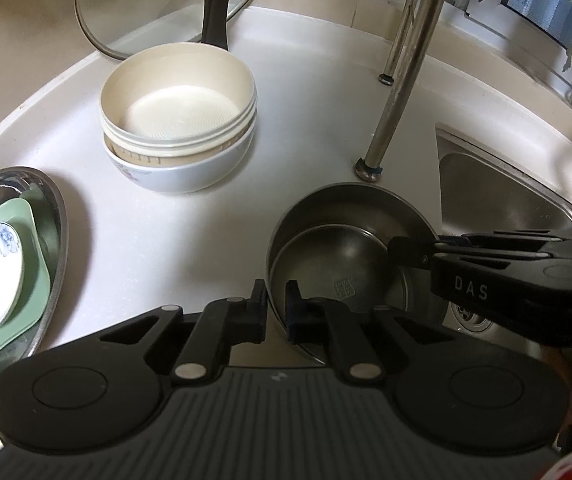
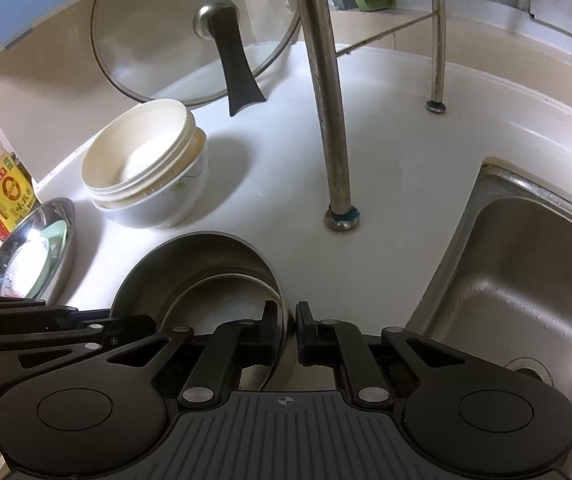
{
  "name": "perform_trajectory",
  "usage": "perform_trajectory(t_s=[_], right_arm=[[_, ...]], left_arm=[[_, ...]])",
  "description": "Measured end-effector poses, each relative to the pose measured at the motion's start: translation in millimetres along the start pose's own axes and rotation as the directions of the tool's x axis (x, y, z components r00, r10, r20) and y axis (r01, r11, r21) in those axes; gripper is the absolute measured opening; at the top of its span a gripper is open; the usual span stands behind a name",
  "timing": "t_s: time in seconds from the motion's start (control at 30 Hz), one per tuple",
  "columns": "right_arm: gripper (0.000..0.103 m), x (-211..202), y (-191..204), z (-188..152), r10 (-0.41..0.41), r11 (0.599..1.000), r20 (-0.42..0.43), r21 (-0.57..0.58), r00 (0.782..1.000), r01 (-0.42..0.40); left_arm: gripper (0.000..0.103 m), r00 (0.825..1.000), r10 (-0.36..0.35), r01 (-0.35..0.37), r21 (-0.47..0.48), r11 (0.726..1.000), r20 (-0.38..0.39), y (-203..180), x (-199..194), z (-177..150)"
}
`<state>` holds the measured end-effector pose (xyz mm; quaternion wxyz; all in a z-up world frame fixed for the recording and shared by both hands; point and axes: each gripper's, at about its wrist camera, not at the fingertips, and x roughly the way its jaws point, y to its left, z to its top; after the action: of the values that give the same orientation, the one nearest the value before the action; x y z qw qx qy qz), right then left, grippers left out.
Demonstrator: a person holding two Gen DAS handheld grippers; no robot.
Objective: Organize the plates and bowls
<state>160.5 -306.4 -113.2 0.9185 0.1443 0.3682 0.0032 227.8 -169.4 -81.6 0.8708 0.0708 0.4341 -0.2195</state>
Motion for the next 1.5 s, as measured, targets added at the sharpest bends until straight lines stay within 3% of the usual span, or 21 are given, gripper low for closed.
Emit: perform_trajectory(t_s=[0.67,1.2,1.5], right_arm=[[0.009,-24.1,25.9,22.7,0.035,0.999,0.057,-0.044,0.998,-0.032],[0.009,-30.1,67.2,76.2,0.067,0.992,0.135,-0.111,0.988,-0.053],[0.009,-15.6,80.3,106.0,0.082,0.991,0.144,-0.118,0.986,-0.066]], left_arm=[[0.007,0.995,0.024,-0.024,-0.01,1.0,0.093,14.7,-36.2,12.6],[0.007,0.974,0.062,-0.058,-0.022,0.998,0.216,48.8,-66.2,51.1],[0.007,0.963,0.089,-0.086,-0.024,0.996,0.253,68.1,-63.3,80.3]])
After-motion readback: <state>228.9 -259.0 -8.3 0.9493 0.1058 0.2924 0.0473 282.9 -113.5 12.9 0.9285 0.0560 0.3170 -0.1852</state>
